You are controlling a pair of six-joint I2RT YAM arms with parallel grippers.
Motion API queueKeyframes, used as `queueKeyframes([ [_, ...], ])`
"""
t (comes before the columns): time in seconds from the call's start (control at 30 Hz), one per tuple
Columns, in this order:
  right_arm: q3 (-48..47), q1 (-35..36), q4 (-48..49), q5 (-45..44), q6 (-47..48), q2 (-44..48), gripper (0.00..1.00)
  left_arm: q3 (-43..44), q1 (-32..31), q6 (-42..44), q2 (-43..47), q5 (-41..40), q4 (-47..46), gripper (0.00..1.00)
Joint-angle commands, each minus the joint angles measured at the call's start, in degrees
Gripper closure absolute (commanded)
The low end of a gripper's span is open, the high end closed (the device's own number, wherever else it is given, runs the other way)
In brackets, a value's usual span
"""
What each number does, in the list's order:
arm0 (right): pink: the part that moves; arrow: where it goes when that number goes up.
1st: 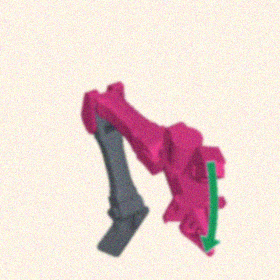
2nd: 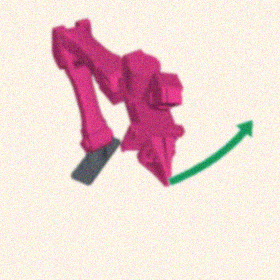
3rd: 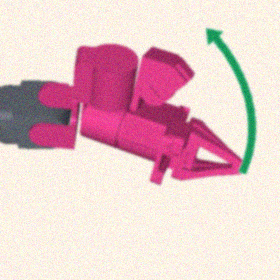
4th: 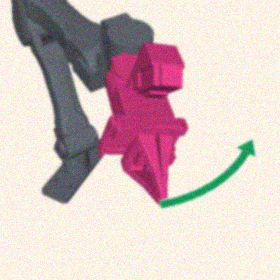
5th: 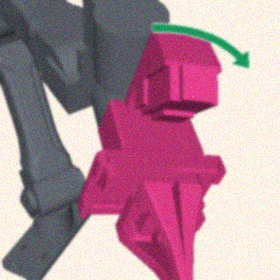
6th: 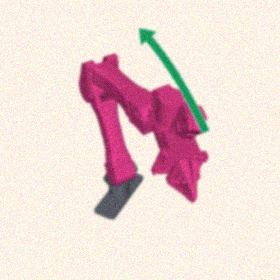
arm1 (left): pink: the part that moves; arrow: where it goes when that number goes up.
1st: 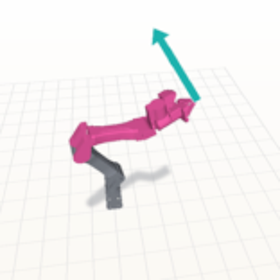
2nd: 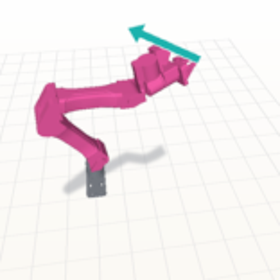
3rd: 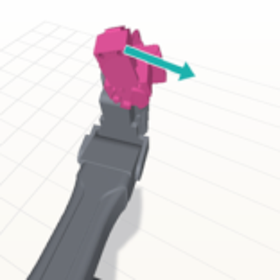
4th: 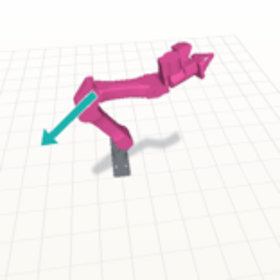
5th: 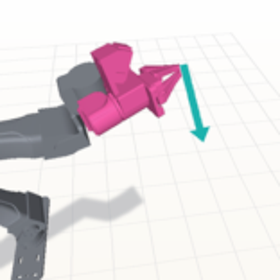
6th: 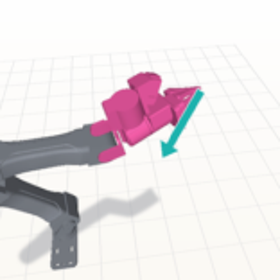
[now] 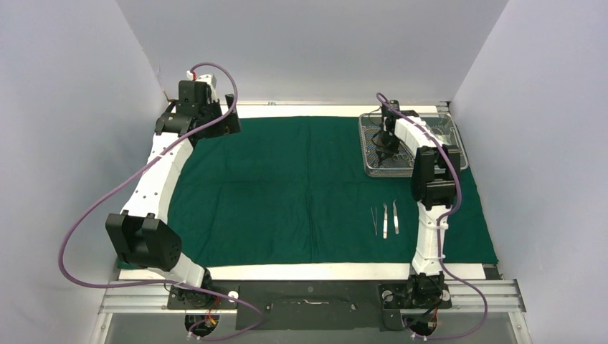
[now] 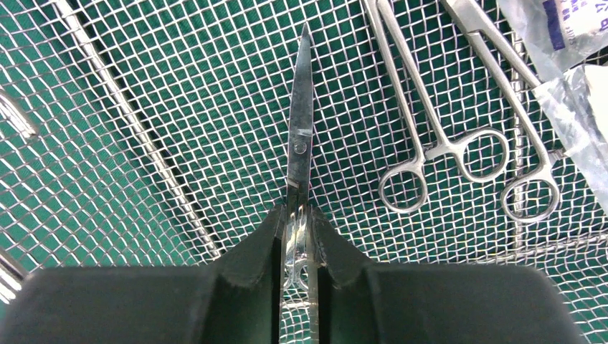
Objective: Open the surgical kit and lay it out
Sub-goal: Pick up the medical item from the container.
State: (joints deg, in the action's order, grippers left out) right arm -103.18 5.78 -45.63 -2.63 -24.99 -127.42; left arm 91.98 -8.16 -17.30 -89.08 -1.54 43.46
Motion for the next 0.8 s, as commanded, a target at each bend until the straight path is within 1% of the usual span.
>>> queueKeyframes([
  [0.0,0.1,-0.9,-0.8,2.2,0.2,-0.7,0.94,1.3,0.3,0.8,1.1,0.6,-1.6,0.04],
  [0.17,-0.1,-1.0,0.4,3.9,0.7,-0.2,0.95,1.0,0.3,0.7,1.4,0.6,-1.6,0.04],
  [0.37,-1.2,-0.9,1.3,2.8,0.8,2.4,0.95,0.6,0.4,0.3,1.6,1.5,-2.0,0.04],
  [0.43,-1.6,-0.9,1.5,1.0,0.9,3.4,0.95,0.4,0.3,0.0,1.5,2.2,-2.2,0.04],
  [0.53,-1.8,-0.9,1.8,0.5,1.0,4.7,0.95,0.1,0.4,-0.3,1.5,4.2,-2.8,0.04],
  [0.77,-2.4,-0.9,1.7,0.2,1.0,5.8,0.95,-0.1,0.3,-0.7,1.4,5.4,-3.5,0.04],
])
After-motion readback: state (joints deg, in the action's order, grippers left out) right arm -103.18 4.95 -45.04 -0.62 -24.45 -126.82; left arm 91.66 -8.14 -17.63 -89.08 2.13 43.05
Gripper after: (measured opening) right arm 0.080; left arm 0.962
